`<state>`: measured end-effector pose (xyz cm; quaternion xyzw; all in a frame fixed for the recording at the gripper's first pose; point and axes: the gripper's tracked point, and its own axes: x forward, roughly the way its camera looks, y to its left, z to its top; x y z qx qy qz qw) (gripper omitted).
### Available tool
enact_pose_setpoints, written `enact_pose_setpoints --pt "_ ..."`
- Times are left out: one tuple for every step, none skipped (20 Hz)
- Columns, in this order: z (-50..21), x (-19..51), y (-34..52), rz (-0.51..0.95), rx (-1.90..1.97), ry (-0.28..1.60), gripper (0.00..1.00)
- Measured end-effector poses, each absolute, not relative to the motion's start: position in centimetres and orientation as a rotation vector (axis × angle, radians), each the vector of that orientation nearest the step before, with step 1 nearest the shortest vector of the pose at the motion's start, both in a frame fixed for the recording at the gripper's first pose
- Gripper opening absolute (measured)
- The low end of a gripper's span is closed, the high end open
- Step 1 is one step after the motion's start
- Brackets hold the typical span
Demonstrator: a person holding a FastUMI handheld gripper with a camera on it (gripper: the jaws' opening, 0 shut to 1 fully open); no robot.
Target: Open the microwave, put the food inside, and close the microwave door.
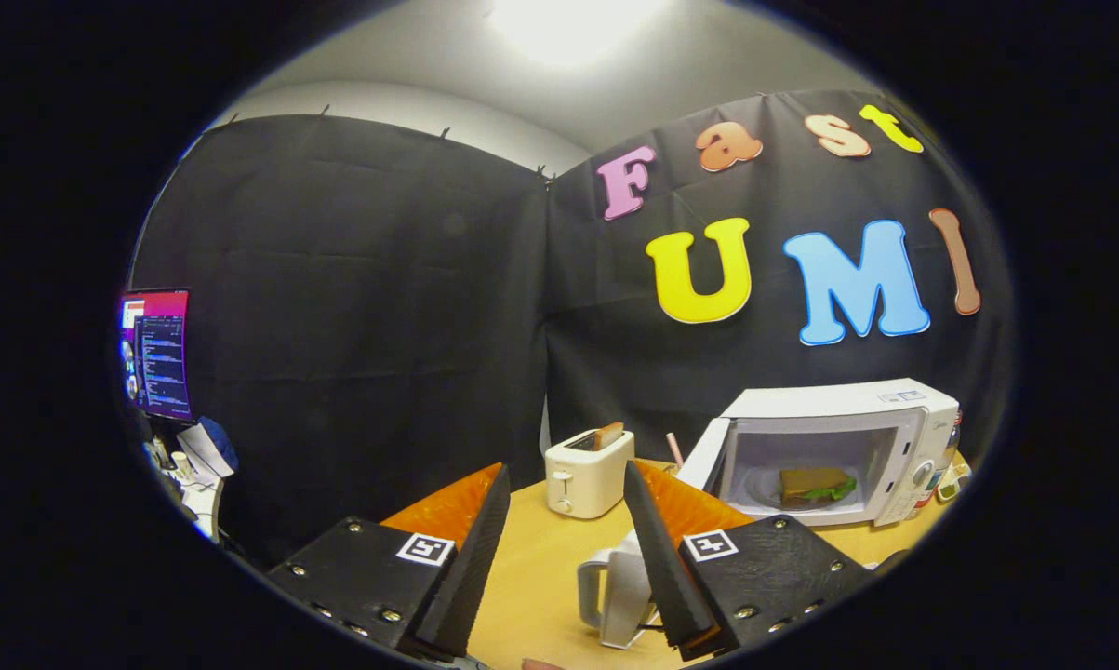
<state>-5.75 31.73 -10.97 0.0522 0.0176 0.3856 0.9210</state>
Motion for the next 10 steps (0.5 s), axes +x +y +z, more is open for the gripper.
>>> enact_pose_setpoints --pt "-11.6 -6.0 32.5 0.803 0.110 0.046 0.74" --pt "-12.5 -6.4 33.1 0.801 0.106 0.059 0.62" --pt "-13.5 -6.3 33.7 0.786 0.098 0.076 0.53" --pt "-14.7 -6.4 34.5 0.788 0.084 0.103 0.33" --pt "-16.2 -6.6 35.4 0.809 0.072 0.134 0.27" --pt "-17.4 -6.7 36.3 0.823 0.061 0.154 0.25" --pt "-18.5 -6.1 36.5 0.817 0.025 0.161 0.25" --pt "-20.5 -4.9 35.5 0.765 -0.008 0.172 0.15" --pt "-21.2 -4.8 34.7 0.748 -0.036 0.188 0.06" --pt "-22.4 -4.4 35.2 0.743 -0.032 0.207 0.07"
